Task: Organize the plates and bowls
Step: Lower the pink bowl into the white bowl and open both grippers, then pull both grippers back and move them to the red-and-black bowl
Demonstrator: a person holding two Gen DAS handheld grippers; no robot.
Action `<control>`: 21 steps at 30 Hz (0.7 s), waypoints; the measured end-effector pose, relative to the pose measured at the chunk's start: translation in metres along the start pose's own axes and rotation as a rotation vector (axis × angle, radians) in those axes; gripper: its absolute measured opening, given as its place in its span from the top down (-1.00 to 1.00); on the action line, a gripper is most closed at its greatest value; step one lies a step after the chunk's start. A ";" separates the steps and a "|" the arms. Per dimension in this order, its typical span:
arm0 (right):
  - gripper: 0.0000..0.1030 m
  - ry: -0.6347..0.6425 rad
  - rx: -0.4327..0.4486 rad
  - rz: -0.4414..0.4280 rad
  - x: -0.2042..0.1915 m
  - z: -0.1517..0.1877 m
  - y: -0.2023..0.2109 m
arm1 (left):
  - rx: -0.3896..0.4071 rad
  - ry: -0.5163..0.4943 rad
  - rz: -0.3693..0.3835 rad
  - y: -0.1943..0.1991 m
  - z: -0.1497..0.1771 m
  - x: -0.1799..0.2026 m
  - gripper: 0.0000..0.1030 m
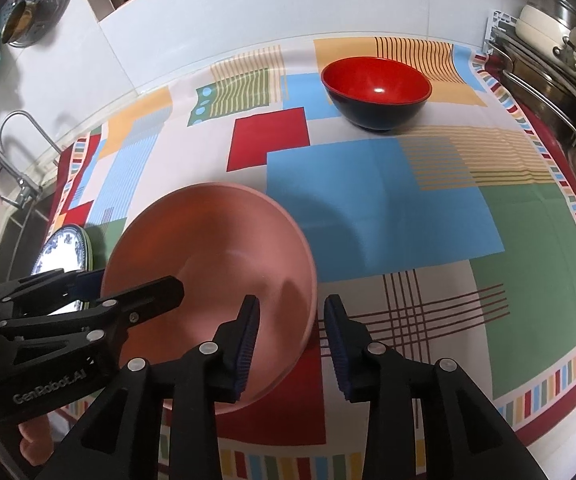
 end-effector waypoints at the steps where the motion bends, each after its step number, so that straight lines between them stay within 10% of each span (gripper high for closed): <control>1: 0.30 0.000 0.000 0.001 0.000 0.000 0.000 | 0.013 -0.010 -0.020 0.003 -0.001 0.000 -0.11; 21: 0.17 -0.025 0.130 0.016 0.008 -0.026 0.024 | 0.145 -0.094 -0.096 0.028 -0.040 0.000 -0.16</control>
Point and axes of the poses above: each gripper's, at about its wrist camera, not at the fingertips, and y roughly against the way its jaws point, x to its right, z to its underside, the point moved 8 cm from there along -y, roughly the way its jaws point
